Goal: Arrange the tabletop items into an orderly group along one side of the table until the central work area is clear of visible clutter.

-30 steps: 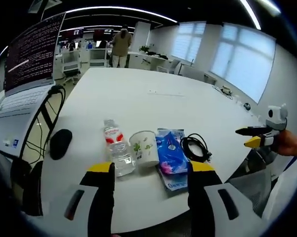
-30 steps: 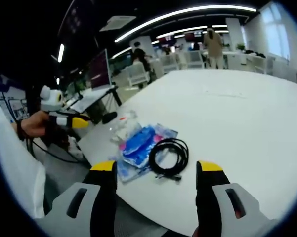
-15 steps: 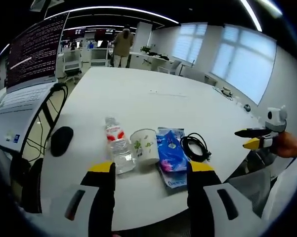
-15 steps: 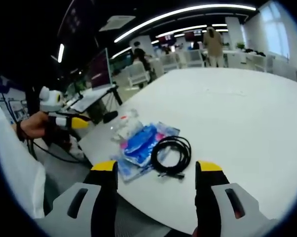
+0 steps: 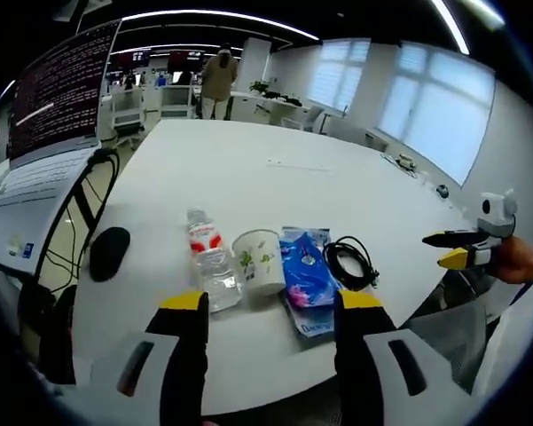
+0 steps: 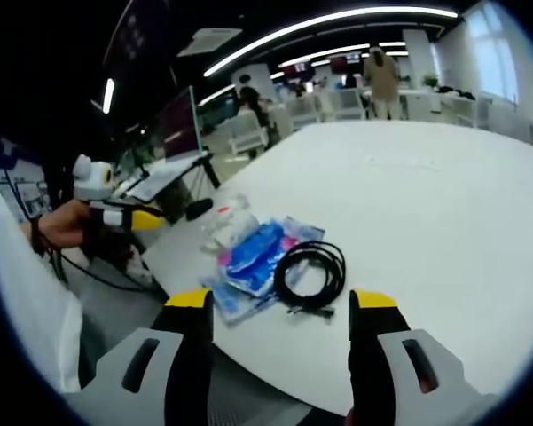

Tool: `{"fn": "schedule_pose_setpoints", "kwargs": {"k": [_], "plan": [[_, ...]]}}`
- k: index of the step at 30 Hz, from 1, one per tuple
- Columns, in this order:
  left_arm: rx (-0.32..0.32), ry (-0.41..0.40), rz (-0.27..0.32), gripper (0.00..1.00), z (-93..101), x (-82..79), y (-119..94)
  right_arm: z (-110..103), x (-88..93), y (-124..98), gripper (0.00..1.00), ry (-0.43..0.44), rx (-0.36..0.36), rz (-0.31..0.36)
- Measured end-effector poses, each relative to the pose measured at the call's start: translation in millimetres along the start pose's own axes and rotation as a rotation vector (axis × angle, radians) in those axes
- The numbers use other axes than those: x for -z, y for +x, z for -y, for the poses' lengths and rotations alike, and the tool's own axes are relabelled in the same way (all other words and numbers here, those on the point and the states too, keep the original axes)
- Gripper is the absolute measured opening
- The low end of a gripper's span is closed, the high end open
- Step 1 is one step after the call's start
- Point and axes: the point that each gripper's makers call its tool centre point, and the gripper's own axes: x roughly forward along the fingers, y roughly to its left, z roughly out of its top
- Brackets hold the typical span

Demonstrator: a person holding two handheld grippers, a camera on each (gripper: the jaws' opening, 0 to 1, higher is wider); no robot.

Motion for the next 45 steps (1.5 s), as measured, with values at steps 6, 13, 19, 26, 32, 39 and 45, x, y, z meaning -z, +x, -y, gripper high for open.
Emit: {"fn": "schedule_pose_setpoints", "kwargs": {"k": [6, 13, 19, 26, 32, 39, 45], "plan": [[-0.015, -0.010, 0.001, 0.55, -5.4, -6.4, 6.2, -0.1, 1.1, -1.9, 0.60, 0.004, 0.008, 0.006], [-0.025, -0.037, -0.013, 0.53, -13.6, -12.0, 15.2, 1.1, 2.4, -4.8, 0.59, 0.012, 0.018, 0.008], [-0.030, -0.152, -0.021, 0.52, -22.1, -13.8, 26.6, 6.2, 2.2, -9.4, 0.59, 0.026, 0.031, 0.018], [-0.057, -0.186, -0.056, 0.51, -31.4, -17.0, 37.2, 7.8, 5.0, -9.9, 0.59, 0.037, 0.033, 0.013], [-0.106, -0.274, -0.073, 0.50, -43.9, -22.4, 49.4, 3.8, 8.9, -6.0, 0.59, 0.038, 0.021, 0.002], [-0.137, -0.319, -0.104, 0.48, -57.6, -25.7, 65.7, 1.8, 6.8, -1.5, 0.59, 0.027, 0.005, -0.006], [-0.134, -0.349, -0.135, 0.50, -66.5, -28.9, 83.2, 2.5, 3.4, 0.5, 0.61, 0.012, -0.006, -0.013]]}}
